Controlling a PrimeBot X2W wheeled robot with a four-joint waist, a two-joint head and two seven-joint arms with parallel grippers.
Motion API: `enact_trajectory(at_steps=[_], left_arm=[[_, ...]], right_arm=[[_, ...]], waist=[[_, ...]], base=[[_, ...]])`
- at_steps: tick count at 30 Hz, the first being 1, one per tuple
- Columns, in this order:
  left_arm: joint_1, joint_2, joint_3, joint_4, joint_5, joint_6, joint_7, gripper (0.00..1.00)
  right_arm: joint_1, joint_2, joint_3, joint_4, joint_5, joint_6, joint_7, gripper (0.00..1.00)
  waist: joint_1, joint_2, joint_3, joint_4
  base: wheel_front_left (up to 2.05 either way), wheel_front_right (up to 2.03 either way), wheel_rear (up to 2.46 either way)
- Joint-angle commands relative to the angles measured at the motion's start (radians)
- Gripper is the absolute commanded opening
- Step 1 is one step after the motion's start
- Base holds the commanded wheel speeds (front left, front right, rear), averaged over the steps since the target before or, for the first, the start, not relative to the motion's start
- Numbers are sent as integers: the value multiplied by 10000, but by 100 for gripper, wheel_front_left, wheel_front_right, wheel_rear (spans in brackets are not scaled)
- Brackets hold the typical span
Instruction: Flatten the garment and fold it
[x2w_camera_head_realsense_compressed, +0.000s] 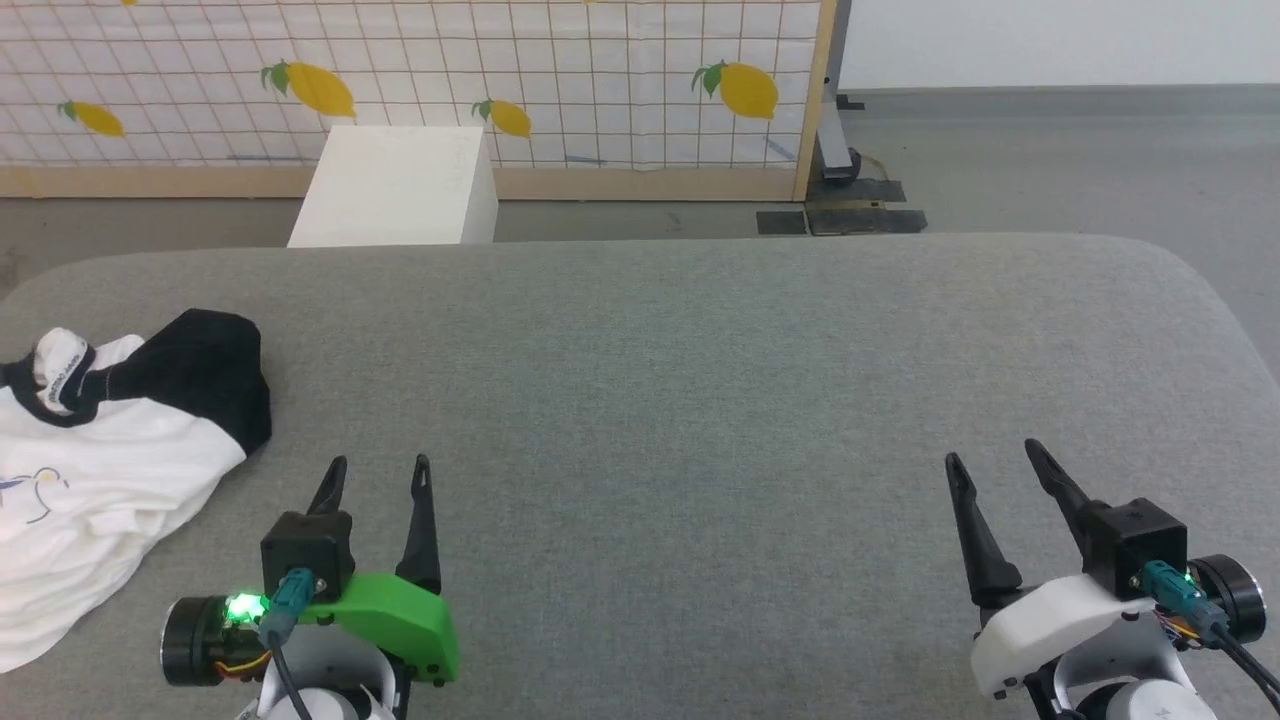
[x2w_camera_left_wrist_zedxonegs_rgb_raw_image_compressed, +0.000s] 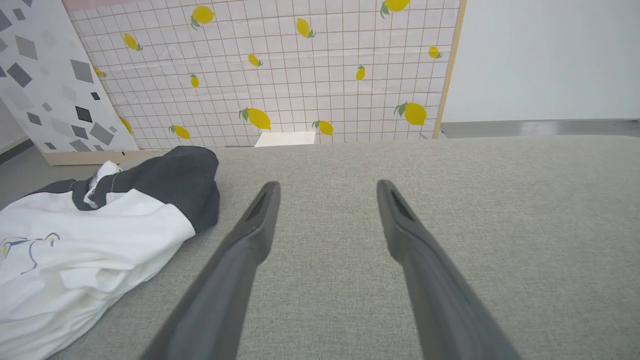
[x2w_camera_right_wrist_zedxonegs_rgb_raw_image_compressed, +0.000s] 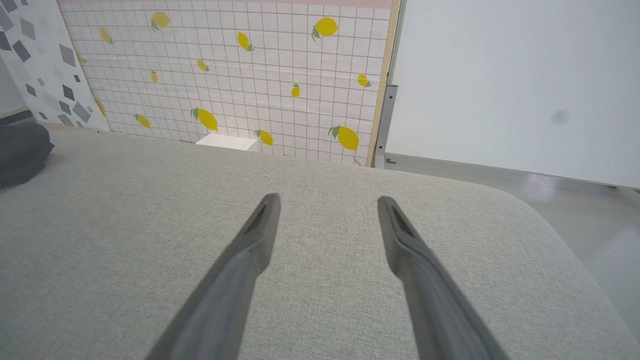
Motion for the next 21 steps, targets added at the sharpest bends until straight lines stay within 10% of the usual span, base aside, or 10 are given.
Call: enact_trajectory(at_steps=[1,21], left_arm=[[-92,18,-40,51,-70,81,-101,100],[93,247,-69,152,-390,540,-519,100]], right_arm=[[-3,3,-14,39,52,-2,-132,100],[-45,5,152,179,138,-5,-463,100]], waist=[[0,13,-12,84],[0,32,-118,1646]], base=[[0,0,0],[0,0,0]])
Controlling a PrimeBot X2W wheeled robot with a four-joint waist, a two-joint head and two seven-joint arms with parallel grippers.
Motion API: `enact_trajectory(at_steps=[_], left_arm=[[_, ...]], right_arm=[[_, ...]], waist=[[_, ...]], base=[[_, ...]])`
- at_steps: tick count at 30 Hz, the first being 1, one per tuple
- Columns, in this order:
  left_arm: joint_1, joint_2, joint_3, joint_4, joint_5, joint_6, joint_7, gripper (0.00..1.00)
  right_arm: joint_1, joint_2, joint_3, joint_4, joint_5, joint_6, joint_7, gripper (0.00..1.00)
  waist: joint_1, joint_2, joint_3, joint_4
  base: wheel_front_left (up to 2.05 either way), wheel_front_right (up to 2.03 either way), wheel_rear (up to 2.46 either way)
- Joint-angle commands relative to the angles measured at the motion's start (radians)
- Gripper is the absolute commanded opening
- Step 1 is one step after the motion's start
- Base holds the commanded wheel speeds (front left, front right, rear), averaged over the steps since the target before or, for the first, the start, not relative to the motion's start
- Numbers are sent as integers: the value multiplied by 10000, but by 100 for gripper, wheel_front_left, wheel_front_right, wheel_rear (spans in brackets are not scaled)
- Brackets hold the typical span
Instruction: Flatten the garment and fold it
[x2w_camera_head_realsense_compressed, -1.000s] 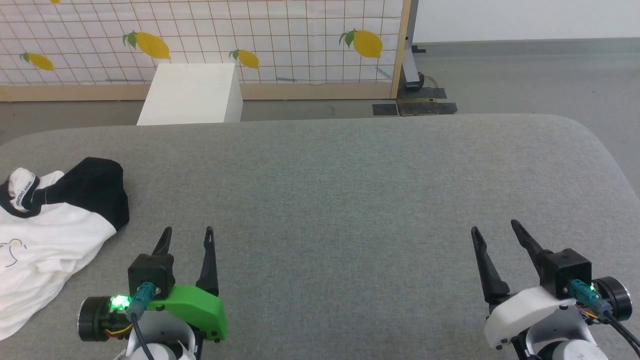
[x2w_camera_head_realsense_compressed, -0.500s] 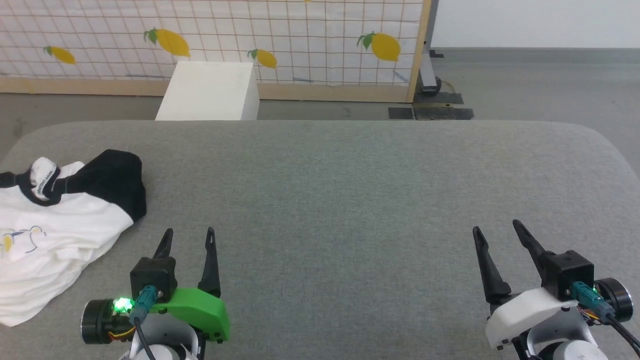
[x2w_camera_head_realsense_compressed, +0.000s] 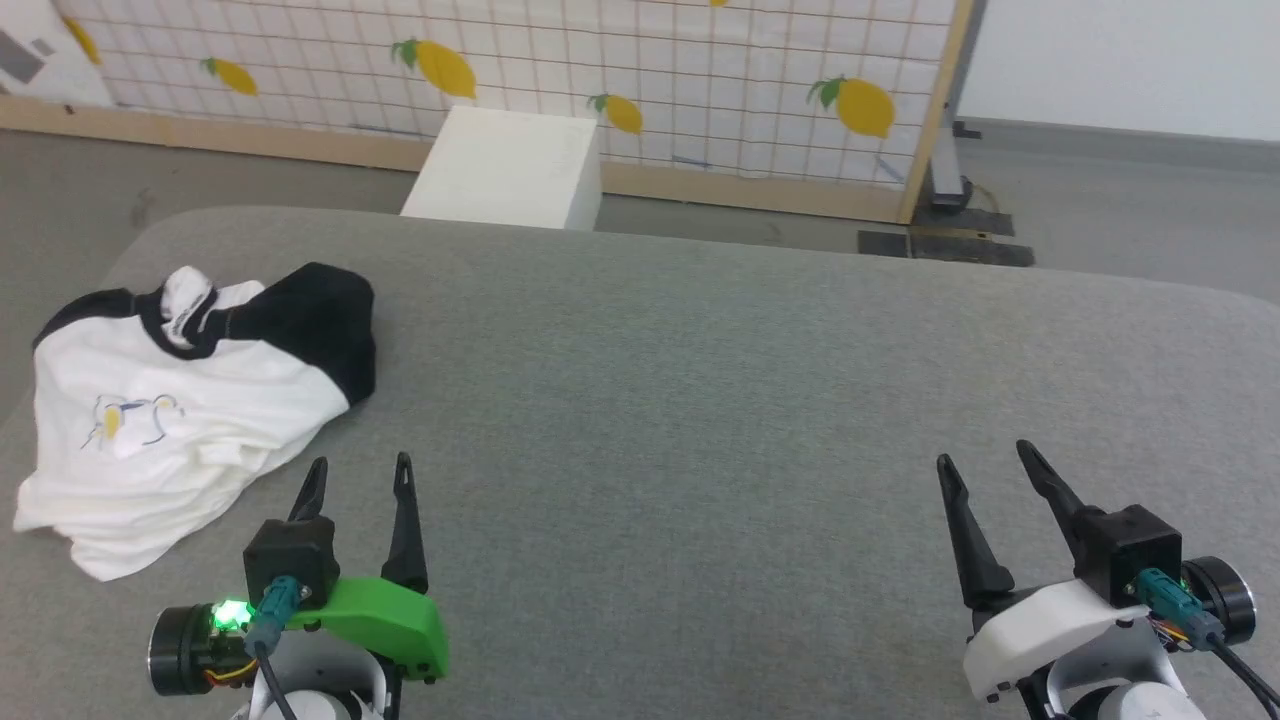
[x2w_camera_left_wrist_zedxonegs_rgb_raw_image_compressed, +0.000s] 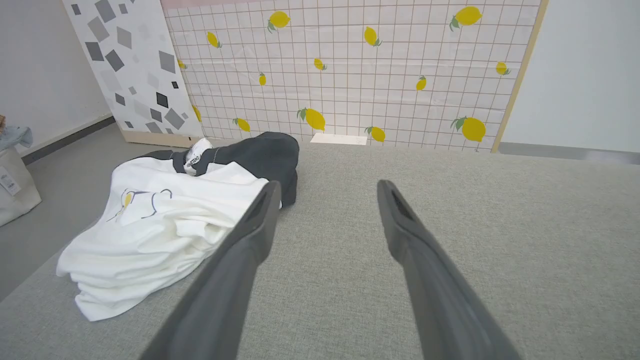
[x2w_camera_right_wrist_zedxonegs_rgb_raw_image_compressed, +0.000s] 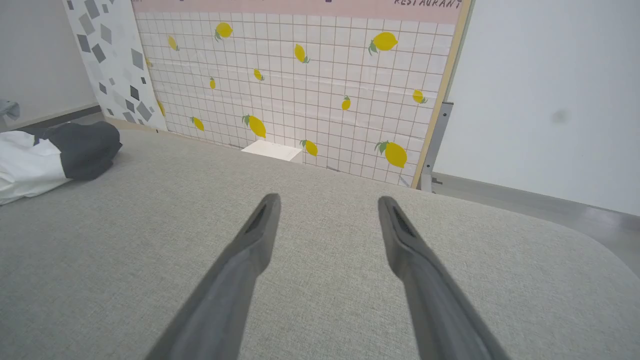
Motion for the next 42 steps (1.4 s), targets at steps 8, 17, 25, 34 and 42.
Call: enact_trajectory(at_steps=[8,17,25,34,42], left_arm=[[247,174,7,-49,-259,273,-244,100],[487,197,68,-177,-443,531,-429,100],[676,238,126,-222,-573,790,-634,100],[812,263,155,-263,-672,1025,-821,100],[910,289,172,-303,-768,1187,-984,100]], right_arm=[[-72,4,141,90,91,-6,-219,100],[-87,4,268,116,133,-7,-332,100],[-56,5,284,163,184,-8,-479,100],[-77,6,360,178,203,-10,-606,100],[-63,7,398,201,254,-11,-726,100]], waist=[[0,39,-46,761],[0,47,-38,1160],[0,56,-41,1575],[0,64,-35,1942],[0,72,-75,2270]], base=[[-2,-2,-2],[0,0,0],[0,0,0],[0,0,0],[0,0,0]])
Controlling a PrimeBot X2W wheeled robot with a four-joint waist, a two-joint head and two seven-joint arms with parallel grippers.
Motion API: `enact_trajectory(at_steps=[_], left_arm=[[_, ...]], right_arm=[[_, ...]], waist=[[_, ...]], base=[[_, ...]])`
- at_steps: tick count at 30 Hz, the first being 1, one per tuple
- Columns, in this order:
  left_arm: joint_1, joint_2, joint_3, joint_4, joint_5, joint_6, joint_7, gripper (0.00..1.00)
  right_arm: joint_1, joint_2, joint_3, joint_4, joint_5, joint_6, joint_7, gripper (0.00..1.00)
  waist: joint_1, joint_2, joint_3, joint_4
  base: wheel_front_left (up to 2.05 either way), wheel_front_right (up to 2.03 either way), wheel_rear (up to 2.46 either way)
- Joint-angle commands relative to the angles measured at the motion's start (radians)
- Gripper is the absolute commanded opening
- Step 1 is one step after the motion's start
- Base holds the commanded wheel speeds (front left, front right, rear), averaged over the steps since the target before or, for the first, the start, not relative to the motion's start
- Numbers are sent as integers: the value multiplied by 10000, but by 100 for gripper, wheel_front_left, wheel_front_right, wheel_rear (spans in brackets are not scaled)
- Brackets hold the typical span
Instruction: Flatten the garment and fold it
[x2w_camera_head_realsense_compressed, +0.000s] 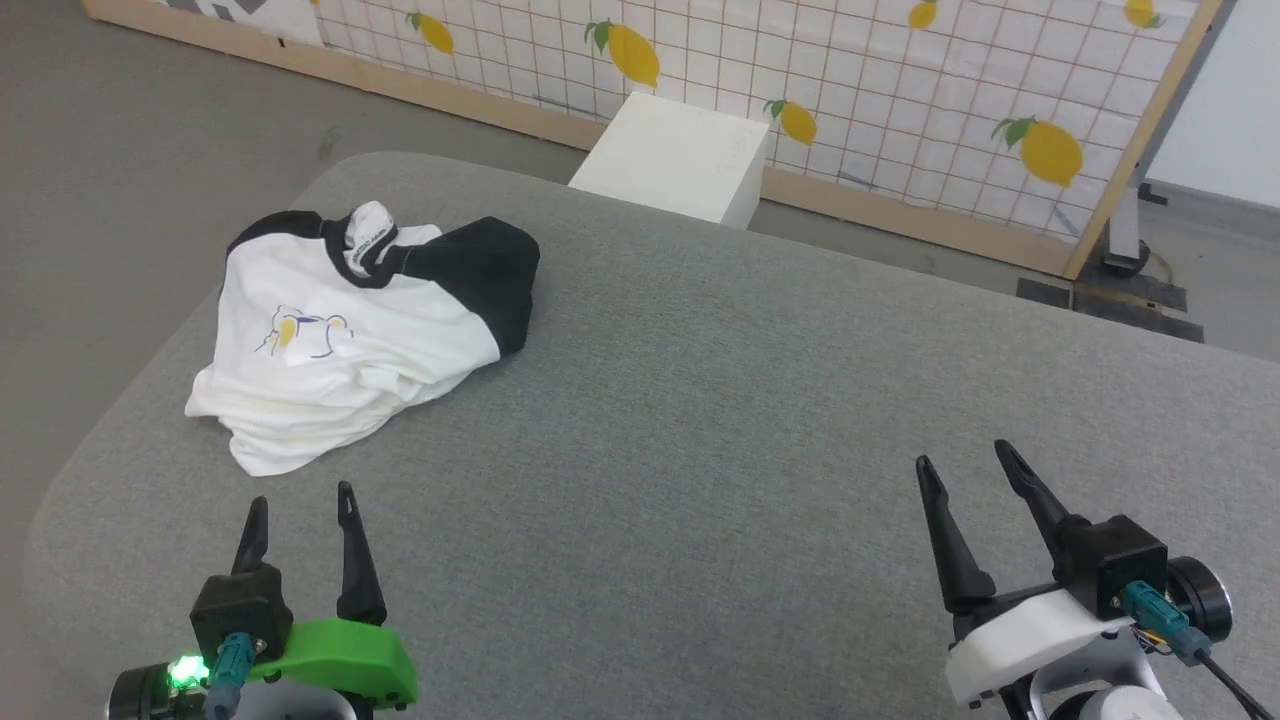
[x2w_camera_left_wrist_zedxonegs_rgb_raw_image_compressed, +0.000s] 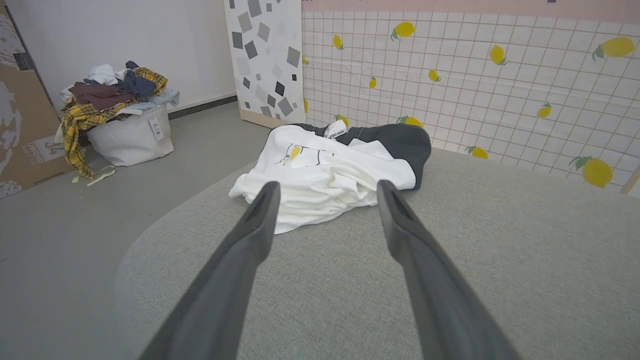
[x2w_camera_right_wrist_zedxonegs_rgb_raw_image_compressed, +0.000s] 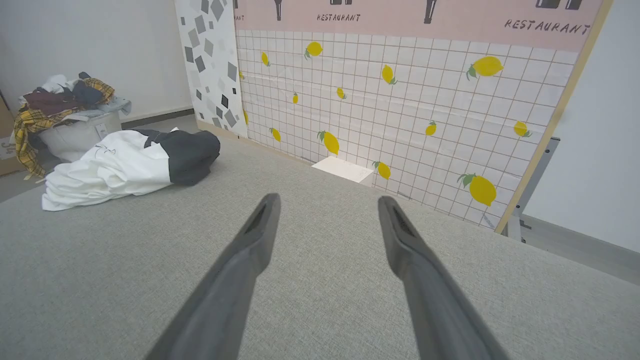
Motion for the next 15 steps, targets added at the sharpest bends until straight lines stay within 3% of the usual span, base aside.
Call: enact_trajectory(at_steps=[1,15], left_arm=[[199,89,13,-43,-127,77,-133,100],[320,138,25,59,-315,325,-420,100]], right_arm=[[-65,7,38,39,81,-11,-126,100],[-77,8,107,80,112,-13,-314,100]], waist=[[0,72,-17,113],[0,85,-21,801]], base=[[0,0,0],[0,0,0]])
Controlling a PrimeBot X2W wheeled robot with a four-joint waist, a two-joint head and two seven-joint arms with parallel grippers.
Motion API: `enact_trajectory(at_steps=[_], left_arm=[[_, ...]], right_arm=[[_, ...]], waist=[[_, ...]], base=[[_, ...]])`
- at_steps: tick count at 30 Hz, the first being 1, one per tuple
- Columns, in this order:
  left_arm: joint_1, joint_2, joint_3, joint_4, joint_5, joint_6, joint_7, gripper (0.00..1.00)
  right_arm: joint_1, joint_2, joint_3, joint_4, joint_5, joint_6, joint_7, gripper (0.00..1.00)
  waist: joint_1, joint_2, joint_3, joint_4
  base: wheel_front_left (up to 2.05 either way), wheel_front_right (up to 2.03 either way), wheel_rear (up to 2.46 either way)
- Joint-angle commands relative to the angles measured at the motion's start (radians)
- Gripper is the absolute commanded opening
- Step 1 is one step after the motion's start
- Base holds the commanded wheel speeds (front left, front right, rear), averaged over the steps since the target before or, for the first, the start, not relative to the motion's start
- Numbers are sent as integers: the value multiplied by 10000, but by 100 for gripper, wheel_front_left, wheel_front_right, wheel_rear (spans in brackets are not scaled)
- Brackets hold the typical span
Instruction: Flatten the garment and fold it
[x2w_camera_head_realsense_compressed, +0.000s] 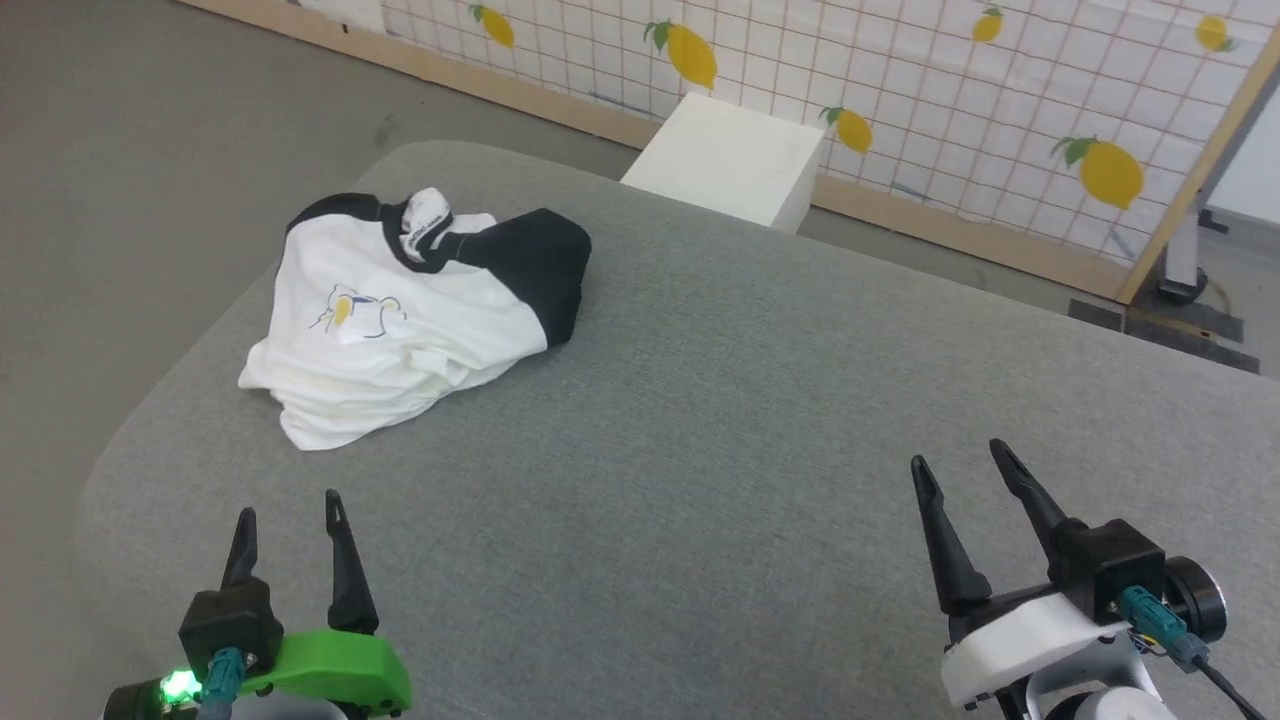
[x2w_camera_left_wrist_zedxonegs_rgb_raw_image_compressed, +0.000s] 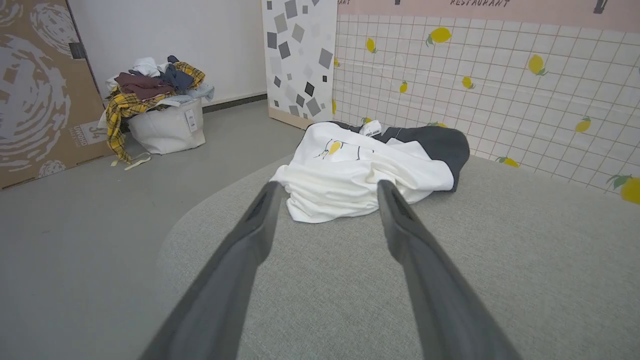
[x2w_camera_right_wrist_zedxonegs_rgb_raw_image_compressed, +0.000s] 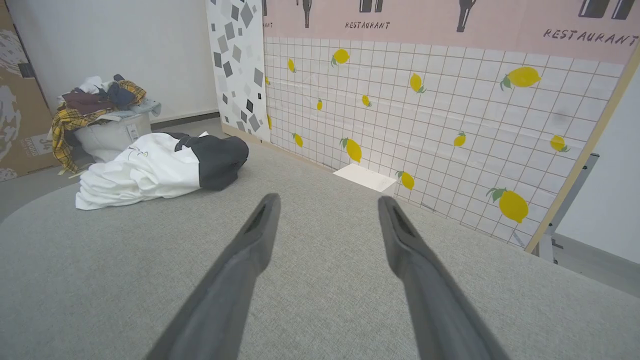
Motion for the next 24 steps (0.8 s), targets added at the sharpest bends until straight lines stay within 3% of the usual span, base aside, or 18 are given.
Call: enact_trajectory(at_steps=[1,18,24], left_arm=[[175,96,15,30,-36,106,-106,100],[193,245,-113,163,-265,338,-456,100],[-812,503,-266,538,-804,-208,-131,100]], right_arm=[[-77,8,5,35,90,-13,-104,100],[-30,10,135,146,182,-15,-391,100],[-194,10,174,-23,-47,-16,-253,100]], waist=[[0,86,2,156],[0,101,-29,1371],[0,107,584,1475]], base=[[0,0,0],[0,0,0],[0,0,0]])
